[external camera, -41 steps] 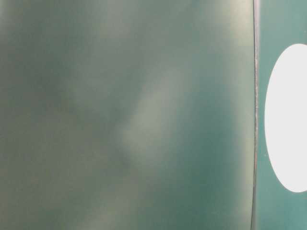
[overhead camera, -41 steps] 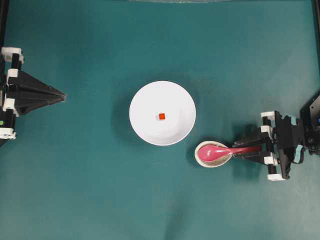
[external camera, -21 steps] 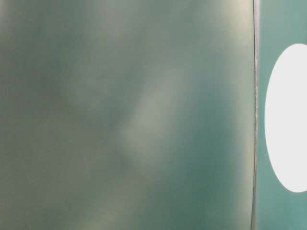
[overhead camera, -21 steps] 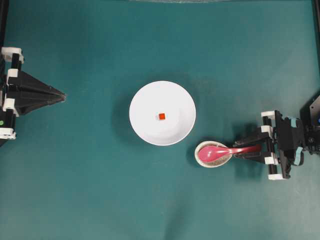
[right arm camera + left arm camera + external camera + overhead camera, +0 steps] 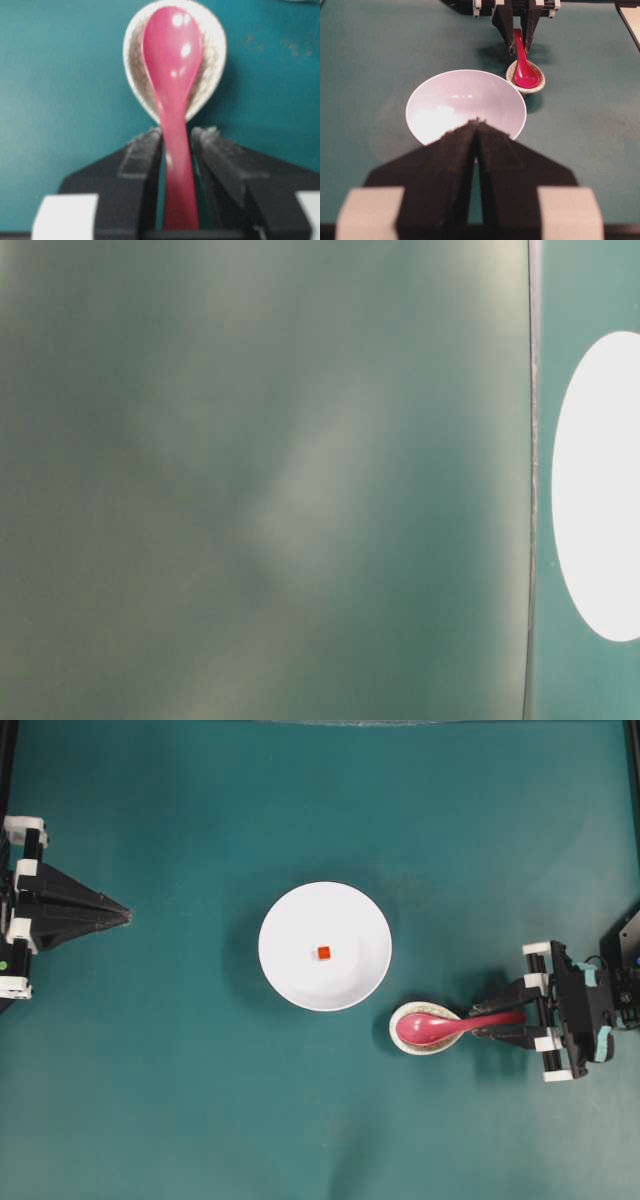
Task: Grip the spoon and scoop the red block from the bowl with right arm.
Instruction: 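Lower the right gripper and close it on the pink spoon handle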
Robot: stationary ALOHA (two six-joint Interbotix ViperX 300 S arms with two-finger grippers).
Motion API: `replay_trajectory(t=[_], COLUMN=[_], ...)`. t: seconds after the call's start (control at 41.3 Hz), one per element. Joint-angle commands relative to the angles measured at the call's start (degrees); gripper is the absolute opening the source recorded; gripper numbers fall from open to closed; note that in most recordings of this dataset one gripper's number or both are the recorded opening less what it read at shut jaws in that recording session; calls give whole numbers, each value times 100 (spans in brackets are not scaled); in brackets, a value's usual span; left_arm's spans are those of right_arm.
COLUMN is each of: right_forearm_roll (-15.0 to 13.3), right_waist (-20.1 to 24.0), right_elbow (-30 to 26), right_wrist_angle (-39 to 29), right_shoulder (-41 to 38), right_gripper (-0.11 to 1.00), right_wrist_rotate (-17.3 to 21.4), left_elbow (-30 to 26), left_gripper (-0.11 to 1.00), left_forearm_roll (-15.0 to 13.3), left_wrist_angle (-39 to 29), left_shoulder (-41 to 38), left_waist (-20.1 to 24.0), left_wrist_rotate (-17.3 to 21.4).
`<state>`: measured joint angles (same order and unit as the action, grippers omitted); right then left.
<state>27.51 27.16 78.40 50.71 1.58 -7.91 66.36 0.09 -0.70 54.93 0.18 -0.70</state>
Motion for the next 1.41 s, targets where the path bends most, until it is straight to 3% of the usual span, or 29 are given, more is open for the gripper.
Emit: replay_trajectory(t=[0.0, 0.509, 0.897, 1.381], right_forearm_roll=[18, 18, 18, 18], right_waist=[-26, -35, -35, -35], right_elbow=[-26, -88, -114, -132], right_wrist_angle=[9, -281, -281, -264], right_shoulder=[167, 185, 185, 176], right_gripper=[38, 38, 38, 38], right_wrist_rotate=[-35, 18, 378, 369], left_elbow=[-158, -158, -158, -158], left_gripper=[1, 1, 1, 1], left_forearm_roll=[9, 9, 9, 9], left_wrist_angle=[26, 26, 26, 26], left_shoulder=[-35, -35, -35, -35], left_waist=[-18, -9, -18, -9], left_wrist_rotate=[-9, -9, -9, 0])
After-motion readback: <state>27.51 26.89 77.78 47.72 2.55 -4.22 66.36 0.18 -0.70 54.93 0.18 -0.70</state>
